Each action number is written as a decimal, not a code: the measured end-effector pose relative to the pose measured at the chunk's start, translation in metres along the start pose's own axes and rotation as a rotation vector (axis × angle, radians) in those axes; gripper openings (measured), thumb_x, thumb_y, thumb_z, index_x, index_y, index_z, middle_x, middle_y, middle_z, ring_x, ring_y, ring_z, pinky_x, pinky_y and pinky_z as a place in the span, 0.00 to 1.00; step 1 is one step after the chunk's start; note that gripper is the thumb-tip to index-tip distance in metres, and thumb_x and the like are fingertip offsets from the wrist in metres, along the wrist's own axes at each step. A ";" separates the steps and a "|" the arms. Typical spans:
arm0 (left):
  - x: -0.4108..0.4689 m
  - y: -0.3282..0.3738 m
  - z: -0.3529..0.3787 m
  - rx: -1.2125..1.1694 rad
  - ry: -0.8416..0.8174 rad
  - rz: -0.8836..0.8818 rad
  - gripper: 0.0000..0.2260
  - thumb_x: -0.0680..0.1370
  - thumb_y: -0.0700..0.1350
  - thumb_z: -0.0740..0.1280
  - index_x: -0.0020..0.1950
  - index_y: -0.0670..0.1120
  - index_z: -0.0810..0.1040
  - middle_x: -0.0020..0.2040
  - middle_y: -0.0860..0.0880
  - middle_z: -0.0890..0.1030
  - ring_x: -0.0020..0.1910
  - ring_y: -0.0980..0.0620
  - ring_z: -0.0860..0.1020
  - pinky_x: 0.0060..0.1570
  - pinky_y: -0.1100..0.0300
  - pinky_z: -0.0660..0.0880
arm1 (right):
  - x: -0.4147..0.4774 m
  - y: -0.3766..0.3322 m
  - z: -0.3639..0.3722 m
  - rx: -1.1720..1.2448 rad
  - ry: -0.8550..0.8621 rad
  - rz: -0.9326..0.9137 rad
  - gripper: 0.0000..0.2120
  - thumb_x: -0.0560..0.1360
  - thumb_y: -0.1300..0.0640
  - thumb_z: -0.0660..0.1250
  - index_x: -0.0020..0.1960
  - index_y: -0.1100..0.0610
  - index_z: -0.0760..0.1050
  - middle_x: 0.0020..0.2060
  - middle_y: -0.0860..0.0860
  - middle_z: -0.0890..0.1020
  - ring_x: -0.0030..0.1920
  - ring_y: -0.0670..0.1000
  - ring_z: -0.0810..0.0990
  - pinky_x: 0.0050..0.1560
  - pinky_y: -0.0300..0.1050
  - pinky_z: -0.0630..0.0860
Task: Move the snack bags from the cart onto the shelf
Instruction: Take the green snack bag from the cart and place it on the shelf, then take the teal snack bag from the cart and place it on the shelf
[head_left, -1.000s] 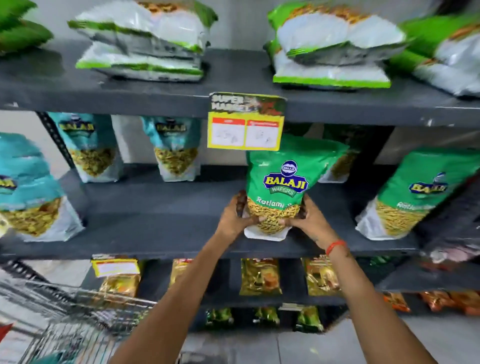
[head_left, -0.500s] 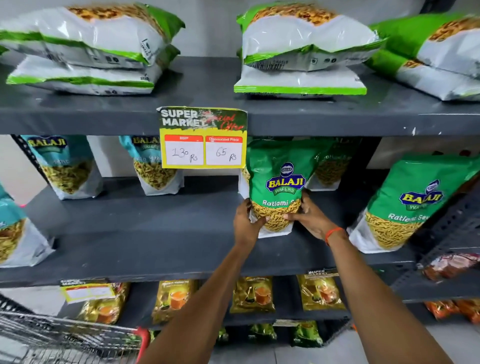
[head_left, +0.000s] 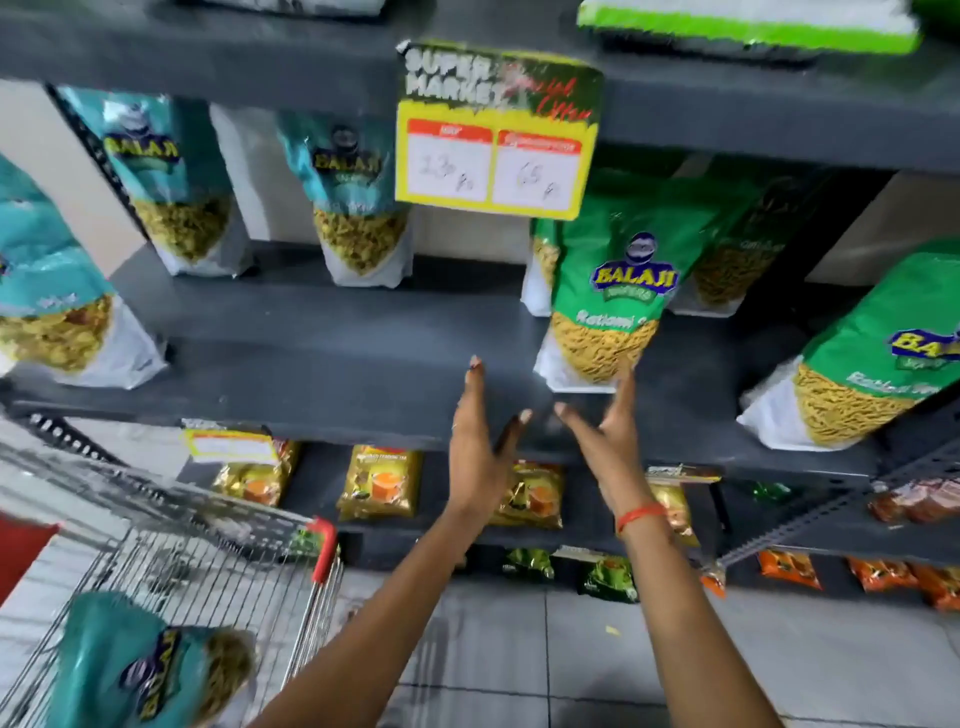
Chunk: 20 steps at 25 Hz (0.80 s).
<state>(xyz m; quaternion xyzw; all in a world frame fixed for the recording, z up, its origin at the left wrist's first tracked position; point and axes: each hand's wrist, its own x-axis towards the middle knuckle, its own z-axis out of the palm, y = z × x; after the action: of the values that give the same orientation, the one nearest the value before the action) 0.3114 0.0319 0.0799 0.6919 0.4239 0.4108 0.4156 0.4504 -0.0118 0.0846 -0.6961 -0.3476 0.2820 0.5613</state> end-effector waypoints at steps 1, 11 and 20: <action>-0.020 -0.014 -0.020 -0.007 0.054 -0.025 0.33 0.76 0.44 0.67 0.76 0.46 0.52 0.76 0.51 0.59 0.74 0.56 0.59 0.72 0.60 0.60 | -0.018 0.005 0.024 0.021 -0.093 -0.019 0.43 0.72 0.59 0.71 0.77 0.50 0.48 0.76 0.44 0.55 0.73 0.37 0.57 0.73 0.37 0.57; -0.174 -0.199 -0.181 -0.022 0.872 -0.908 0.17 0.79 0.41 0.61 0.65 0.34 0.69 0.65 0.36 0.74 0.66 0.41 0.71 0.66 0.55 0.64 | -0.154 0.080 0.294 -0.155 -1.034 0.132 0.36 0.74 0.69 0.67 0.75 0.61 0.52 0.75 0.56 0.57 0.73 0.46 0.56 0.70 0.37 0.55; -0.215 -0.310 -0.208 -0.534 1.075 -1.380 0.14 0.76 0.39 0.66 0.60 0.39 0.71 0.51 0.46 0.72 0.50 0.50 0.71 0.49 0.58 0.73 | -0.168 0.161 0.433 -0.712 -1.460 0.109 0.41 0.72 0.64 0.71 0.76 0.60 0.50 0.77 0.59 0.55 0.76 0.56 0.57 0.73 0.44 0.56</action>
<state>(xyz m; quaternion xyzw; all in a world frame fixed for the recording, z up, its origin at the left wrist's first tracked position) -0.0214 -0.0288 -0.1869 -0.1187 0.7707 0.4225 0.4620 0.0378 0.0863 -0.1636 -0.4896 -0.6603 0.5644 -0.0762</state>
